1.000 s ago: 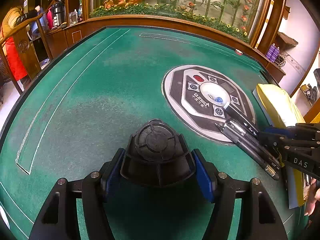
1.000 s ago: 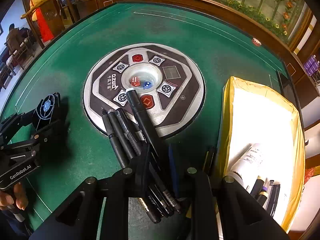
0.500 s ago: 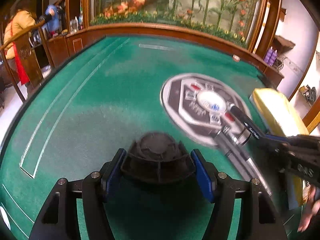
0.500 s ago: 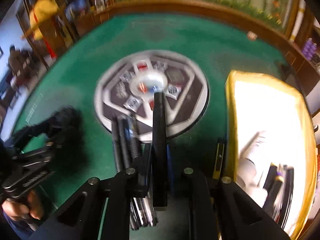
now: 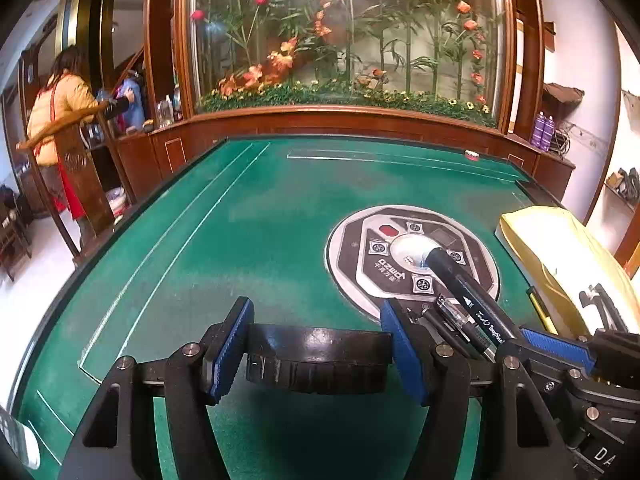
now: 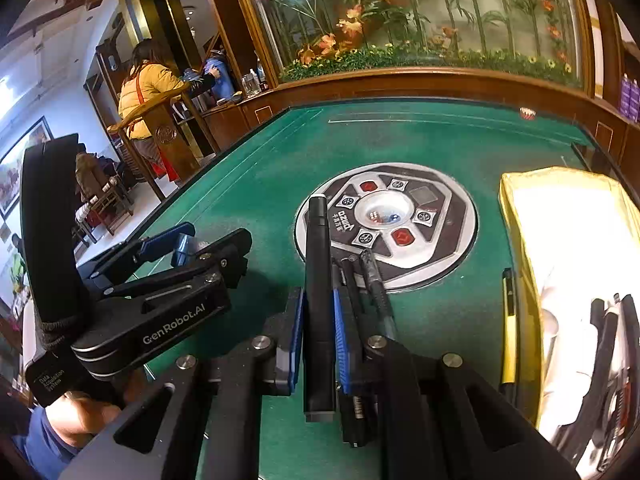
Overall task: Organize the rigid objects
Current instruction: 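Grasp the black round plastic holder with the left gripper while the right grasps black pens, then carry the held pens toward the tray with the right gripper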
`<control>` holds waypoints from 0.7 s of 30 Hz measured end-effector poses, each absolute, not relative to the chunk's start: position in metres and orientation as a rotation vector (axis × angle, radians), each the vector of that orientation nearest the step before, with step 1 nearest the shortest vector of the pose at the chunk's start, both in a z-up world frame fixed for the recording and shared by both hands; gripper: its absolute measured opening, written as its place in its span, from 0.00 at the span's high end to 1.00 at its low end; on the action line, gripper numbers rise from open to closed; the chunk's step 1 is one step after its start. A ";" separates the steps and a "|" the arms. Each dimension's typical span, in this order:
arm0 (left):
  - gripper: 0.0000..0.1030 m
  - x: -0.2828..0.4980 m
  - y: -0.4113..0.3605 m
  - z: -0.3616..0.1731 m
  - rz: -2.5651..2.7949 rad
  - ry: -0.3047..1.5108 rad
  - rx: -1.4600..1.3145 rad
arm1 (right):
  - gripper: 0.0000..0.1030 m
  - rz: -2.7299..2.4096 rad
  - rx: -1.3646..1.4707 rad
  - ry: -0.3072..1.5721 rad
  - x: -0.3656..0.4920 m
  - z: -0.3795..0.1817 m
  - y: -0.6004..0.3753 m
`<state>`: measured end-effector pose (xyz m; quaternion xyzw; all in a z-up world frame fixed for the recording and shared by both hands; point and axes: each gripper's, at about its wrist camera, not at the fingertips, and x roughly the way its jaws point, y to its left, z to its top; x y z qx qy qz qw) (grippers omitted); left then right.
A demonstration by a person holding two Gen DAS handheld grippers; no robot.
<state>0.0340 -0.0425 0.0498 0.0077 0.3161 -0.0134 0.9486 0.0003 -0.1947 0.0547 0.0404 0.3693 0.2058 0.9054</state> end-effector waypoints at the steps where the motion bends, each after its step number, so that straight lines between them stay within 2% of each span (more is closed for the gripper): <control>1: 0.32 0.034 -0.044 0.050 -0.026 0.638 0.025 | 0.87 0.428 0.084 0.761 0.000 0.054 -0.196; 21: 0.32 0.034 -0.050 0.042 0.012 0.636 0.069 | 0.86 0.456 0.138 0.770 -0.001 0.048 -0.200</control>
